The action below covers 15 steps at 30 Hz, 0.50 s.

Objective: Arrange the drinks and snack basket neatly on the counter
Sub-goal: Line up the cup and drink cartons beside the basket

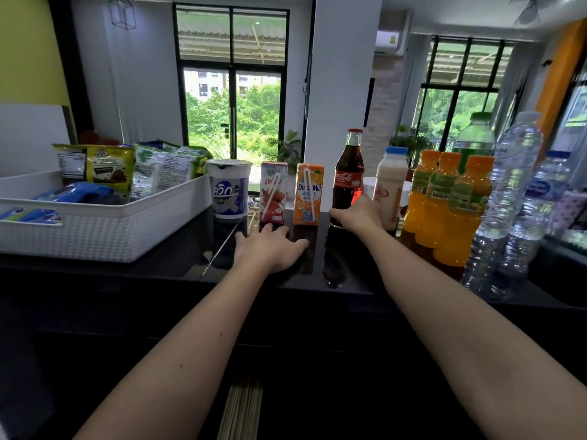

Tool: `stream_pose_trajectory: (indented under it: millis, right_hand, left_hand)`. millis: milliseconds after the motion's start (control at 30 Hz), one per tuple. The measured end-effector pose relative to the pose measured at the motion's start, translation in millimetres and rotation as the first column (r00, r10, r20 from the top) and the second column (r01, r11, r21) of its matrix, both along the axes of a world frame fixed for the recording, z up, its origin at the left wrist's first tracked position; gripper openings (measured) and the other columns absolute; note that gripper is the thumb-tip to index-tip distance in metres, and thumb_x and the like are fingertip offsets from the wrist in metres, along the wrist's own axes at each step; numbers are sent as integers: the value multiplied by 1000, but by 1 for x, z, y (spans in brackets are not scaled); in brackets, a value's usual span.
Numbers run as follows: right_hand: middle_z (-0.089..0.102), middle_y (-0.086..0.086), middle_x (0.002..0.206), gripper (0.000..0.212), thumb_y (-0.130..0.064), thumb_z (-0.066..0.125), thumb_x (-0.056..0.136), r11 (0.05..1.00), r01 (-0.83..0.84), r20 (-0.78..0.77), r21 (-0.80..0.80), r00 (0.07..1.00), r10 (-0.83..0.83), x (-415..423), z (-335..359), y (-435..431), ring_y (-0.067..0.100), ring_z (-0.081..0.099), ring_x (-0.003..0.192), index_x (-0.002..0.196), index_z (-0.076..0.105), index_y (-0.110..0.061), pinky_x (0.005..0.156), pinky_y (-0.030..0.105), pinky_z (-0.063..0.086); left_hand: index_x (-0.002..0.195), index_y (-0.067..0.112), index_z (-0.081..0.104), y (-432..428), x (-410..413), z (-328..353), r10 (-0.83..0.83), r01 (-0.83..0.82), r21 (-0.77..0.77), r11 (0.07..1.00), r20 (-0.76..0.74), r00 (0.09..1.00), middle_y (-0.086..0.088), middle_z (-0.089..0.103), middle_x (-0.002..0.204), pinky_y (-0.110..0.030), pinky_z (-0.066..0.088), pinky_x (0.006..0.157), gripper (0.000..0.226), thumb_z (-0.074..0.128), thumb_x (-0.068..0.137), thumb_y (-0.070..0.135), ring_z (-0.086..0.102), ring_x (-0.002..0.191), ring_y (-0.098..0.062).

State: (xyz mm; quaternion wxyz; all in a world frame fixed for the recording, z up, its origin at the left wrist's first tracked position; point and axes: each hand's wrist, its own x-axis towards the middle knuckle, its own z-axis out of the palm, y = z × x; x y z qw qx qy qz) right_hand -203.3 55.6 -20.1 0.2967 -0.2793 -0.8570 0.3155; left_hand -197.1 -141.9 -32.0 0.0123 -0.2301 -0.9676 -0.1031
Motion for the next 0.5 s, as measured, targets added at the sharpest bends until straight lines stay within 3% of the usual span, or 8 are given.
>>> stream_pose_trajectory:
  millis: [267, 400, 500]
  right_hand:
    - [50, 16, 135, 74, -28, 59, 90, 989, -106, -17, -100, 994, 105, 12, -1, 0, 31, 53, 119, 145, 15, -5, 78, 30, 39]
    - [53, 15, 129, 63, -25, 53, 91, 980, -129, -44, -150, 991, 124, 9, 1, 2, 26, 53, 103, 143, 21, -6, 77, 31, 39]
    - [54, 13, 129, 65, -23, 63, 86, 966, -194, -77, -170, 980, 183, 6, 0, 5, 26, 55, 110, 138, 28, -8, 89, 38, 46]
  left_hand:
    - [150, 31, 24, 0, 0, 0, -2, 2, 11, 1000, -10, 1000, -2, 19, 159, -55, 10, 115, 72, 24, 89, 69, 17, 146, -28]
    - [149, 31, 25, 0, -1, -1, -3, 4, 15, 1000, -17, 1000, -2, 20, 159, -56, 11, 115, 72, 24, 89, 69, 17, 146, -28]
    - [149, 31, 26, 1, -2, -1, -3, 3, 17, 1000, -28, 1000, -1, 22, 158, -56, 12, 114, 72, 25, 88, 70, 20, 145, -28]
